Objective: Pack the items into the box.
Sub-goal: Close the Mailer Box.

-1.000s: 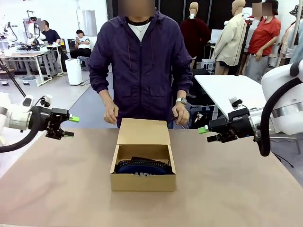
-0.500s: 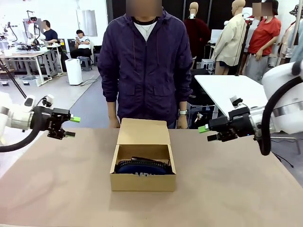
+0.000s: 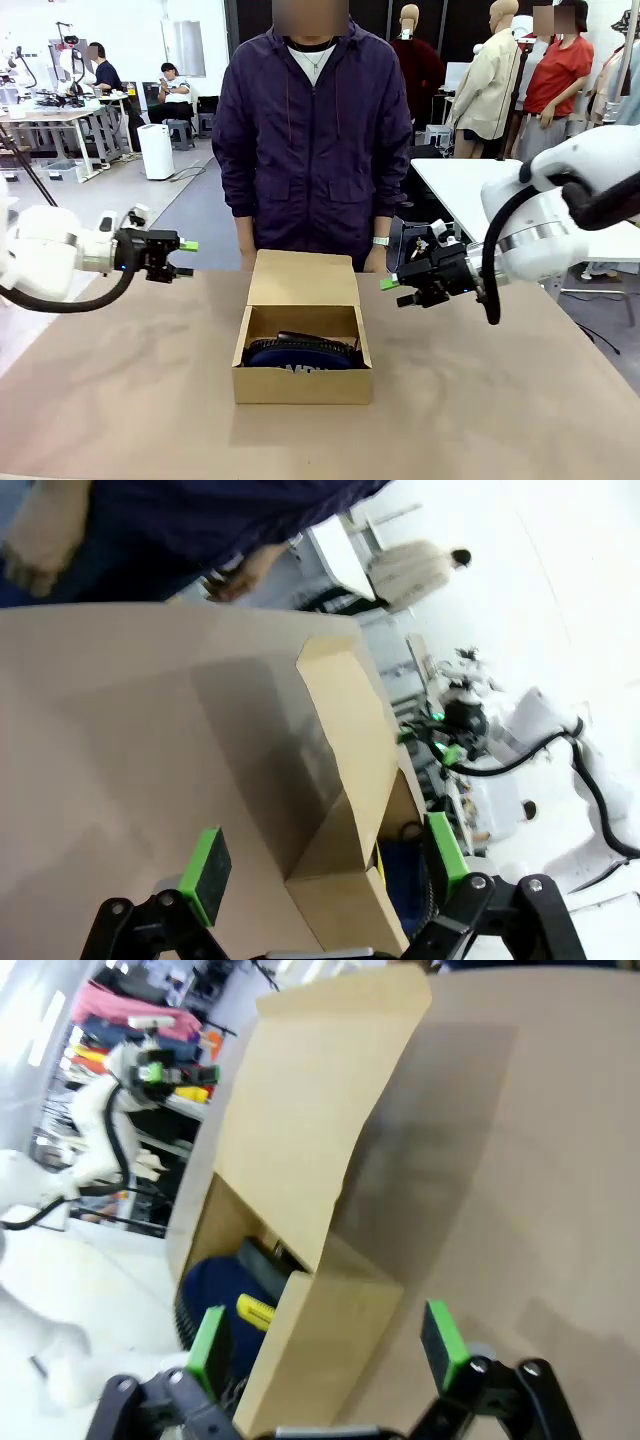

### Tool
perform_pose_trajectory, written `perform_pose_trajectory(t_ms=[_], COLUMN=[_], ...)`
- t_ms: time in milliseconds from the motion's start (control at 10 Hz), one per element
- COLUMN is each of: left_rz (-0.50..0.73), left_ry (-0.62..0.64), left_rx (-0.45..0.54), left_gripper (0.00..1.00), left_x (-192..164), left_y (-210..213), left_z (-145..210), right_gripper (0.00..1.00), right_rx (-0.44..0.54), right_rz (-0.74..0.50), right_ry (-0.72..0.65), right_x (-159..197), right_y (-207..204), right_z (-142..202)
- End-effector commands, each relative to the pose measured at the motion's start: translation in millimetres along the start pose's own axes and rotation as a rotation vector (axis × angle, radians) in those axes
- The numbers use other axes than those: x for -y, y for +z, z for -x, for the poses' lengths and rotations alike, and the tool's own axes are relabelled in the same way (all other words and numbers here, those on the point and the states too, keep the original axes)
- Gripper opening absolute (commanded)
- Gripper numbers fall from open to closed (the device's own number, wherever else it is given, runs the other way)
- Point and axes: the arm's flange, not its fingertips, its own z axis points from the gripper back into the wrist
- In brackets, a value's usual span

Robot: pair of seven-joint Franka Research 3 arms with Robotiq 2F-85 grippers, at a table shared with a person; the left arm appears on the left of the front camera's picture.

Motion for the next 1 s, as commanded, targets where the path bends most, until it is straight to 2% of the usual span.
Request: perform_pose_trajectory(t_ms=[0, 200, 600, 800, 900], left_rz=[0.113, 0.170, 0.291, 0.321, 0.317], left_ry=[-0.005, -0.054, -0.118, -0.051, -0.034], left_rx=[-0.107, -0.097, -0.097, -0.103, -0.117], left_gripper=[1.00, 1.00, 1.00, 1.00, 1.00], left_x=[-32.1, -46.8, -34.1, -23.1, -17.5], left_y=[-29.6, -53.1, -96.5, -109.6, -115.3], left_z=[-8.2, -9.6, -11.4, -8.5, -5.5], right_gripper=[1.00, 1.00, 1.00, 1.00, 1.00], right_rx=[0.068, 0.106, 0.131, 0.162, 0.148], right_rz=[-0.081, -0.152, -0.334, -0.379, -0.386], right_ry=[0.041, 0.030, 0.000, 0.016, 0.002], right_x=[17.6, 30.8, 39.1, 36.2, 35.4], right_y=[-24.0, -40.5, -70.4, -79.9, -84.2], right_z=[-17.7, -25.4, -28.6, -29.5, -31.4])
